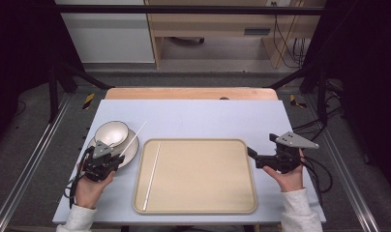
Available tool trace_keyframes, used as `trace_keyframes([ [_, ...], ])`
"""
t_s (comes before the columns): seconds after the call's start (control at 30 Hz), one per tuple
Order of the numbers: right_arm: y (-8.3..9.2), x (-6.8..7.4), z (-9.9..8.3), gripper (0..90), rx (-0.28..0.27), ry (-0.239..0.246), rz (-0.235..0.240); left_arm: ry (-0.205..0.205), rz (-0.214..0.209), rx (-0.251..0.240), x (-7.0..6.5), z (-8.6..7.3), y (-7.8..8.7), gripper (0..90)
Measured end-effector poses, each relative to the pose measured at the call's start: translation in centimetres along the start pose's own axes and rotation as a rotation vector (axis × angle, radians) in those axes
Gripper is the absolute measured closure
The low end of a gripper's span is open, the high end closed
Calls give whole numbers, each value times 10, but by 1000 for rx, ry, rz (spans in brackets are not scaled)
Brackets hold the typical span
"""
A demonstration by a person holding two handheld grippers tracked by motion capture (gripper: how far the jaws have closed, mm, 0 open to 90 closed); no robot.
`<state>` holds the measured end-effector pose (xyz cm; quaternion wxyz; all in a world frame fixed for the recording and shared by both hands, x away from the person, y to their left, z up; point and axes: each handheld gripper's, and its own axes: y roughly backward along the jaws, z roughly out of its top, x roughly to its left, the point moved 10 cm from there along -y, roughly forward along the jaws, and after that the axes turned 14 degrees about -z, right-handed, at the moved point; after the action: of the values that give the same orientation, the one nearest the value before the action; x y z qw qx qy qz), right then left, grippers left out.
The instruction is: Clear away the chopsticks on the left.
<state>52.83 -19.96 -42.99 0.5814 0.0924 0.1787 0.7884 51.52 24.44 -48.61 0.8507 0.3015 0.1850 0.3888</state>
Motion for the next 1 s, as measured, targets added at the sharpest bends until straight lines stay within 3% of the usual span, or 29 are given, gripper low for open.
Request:
trace_keyframes([
  [0.67, 3, -2, 2, 47, -9, -7, -5, 47, 21, -95, -40, 7, 2, 841],
  [1.0, 6, -2, 4, 47, -16, -15, -7, 99, 44, -133, -57, 11, 1, 841],
])
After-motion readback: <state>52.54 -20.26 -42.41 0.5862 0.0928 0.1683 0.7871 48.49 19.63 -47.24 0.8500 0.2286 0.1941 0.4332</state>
